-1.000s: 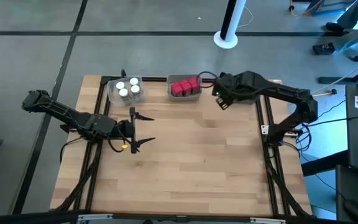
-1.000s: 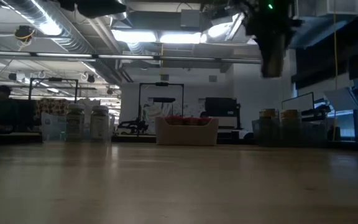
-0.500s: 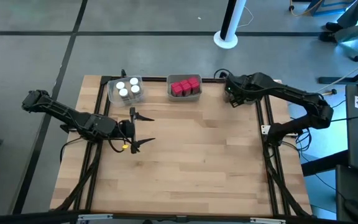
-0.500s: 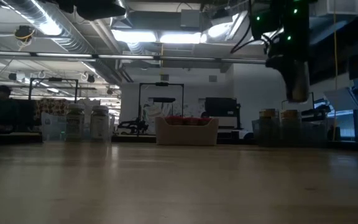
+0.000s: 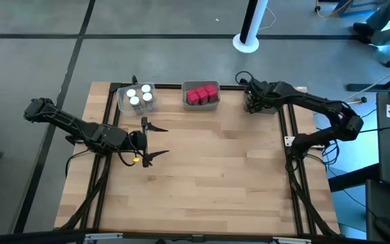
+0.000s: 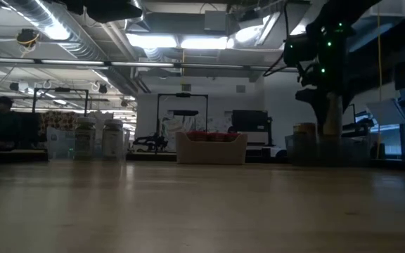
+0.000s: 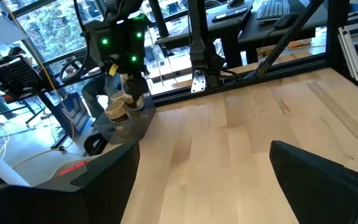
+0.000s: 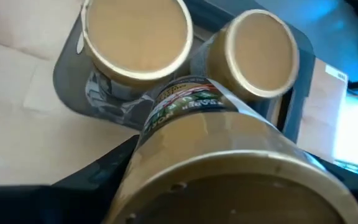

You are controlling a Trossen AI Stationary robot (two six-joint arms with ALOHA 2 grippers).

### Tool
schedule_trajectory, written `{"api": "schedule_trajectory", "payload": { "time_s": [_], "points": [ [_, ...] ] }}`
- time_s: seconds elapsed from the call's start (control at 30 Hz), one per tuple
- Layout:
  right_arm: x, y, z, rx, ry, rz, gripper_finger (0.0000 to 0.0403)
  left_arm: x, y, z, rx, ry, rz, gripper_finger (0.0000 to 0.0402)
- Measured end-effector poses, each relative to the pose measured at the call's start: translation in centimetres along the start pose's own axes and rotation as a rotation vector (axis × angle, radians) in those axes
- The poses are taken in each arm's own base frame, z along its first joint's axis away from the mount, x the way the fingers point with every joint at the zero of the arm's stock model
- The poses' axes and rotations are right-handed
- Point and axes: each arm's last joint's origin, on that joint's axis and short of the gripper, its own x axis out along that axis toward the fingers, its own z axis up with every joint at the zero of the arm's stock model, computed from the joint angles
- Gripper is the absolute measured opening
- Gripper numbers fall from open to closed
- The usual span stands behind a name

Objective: Sort spices by type
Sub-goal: Put the gold seasoning bottle into the black bin

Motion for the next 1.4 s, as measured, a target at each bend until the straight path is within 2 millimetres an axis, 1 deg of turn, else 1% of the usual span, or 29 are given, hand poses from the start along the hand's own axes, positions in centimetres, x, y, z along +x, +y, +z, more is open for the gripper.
{"api": "schedule_trajectory", "payload": {
  "time_s": [0.27,0.53,0.7,0.87,1.17,1.4],
  "points": [
    [2.1,0.6,-0.5,0.006,-0.064,0.006,0.0284,0.0,0.0,0.0,0.019,0.0,0.0,0.0347],
    [4.4,0.3,-1.5,0.045,-0.034,0.045,0.0284,0.0,0.0,0.0,0.018,0.0,0.0,0.0347],
    [5.4,-0.1,-1.7,0.079,-0.021,0.074,0.0284,0.0,0.0,0.0,0.018,-0.001,0.0,0.0347],
    [6.4,-0.5,-1.9,0.123,0.005,0.124,0.0302,0.0,0.0,0.1,0.016,-0.005,0.001,0.0347],
    [6.6,-0.6,-2.0,0.115,0.017,0.141,0.03,0.0,0.0,0.1,0.014,-0.008,0.002,0.0347],
    [6.6,-0.5,-2.0,0.088,0.026,0.173,0.0337,0.0,0.0,0.1,0.02,-0.008,0.002,0.0347]
  ]
}}
